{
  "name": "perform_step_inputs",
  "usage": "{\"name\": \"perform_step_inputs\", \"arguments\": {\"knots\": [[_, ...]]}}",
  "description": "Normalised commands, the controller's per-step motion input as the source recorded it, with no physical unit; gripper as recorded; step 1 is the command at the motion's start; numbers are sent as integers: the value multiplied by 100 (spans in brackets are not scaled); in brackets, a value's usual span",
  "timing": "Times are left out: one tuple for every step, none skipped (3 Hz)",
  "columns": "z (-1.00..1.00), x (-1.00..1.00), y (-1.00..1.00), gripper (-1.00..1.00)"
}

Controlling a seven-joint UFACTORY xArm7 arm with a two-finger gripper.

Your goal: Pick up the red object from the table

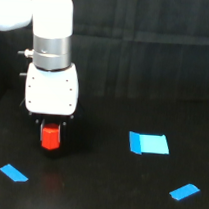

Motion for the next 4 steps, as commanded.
{"name": "perform_step_inputs", "arguments": {"knots": [[100,28,50,-100],[95,16,55,-97],[100,9,26,-100],[95,21,11,-99]]}}
